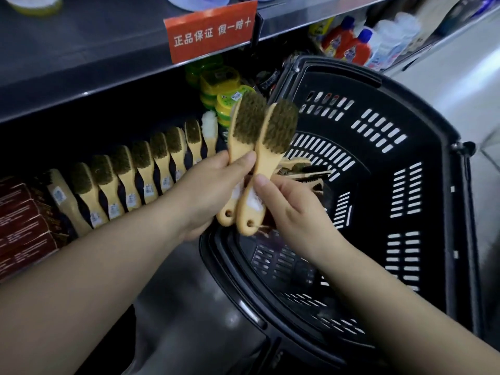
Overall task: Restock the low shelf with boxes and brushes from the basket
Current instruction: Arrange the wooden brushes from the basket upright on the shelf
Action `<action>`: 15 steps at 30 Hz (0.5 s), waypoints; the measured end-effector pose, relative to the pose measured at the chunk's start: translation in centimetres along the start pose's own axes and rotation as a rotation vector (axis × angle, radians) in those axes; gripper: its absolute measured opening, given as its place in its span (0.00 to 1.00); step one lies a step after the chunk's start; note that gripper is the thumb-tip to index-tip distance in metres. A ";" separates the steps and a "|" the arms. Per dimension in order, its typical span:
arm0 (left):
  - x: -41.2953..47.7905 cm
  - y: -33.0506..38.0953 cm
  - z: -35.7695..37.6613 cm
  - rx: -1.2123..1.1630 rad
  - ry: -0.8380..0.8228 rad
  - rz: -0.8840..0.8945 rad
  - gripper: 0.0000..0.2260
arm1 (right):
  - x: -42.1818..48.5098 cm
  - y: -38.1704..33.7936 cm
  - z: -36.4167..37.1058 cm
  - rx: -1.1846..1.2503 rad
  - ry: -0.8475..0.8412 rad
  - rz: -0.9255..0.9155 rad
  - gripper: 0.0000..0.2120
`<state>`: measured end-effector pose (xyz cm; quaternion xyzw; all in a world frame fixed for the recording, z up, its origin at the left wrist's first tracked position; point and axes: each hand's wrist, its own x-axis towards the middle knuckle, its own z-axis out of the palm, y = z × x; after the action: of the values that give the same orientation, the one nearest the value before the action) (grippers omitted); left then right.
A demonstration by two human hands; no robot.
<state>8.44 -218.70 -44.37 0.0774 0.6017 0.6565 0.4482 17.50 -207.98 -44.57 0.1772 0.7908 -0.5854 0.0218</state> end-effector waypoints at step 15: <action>0.8 -0.2 -1.7 -0.150 0.046 0.028 0.20 | 6.5 6.5 -4.8 0.100 0.233 0.179 0.16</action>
<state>6.94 -219.41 -45.41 0.0368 0.5596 0.7076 0.4298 14.21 -200.21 -50.65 0.3146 0.7389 -0.5953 -0.0271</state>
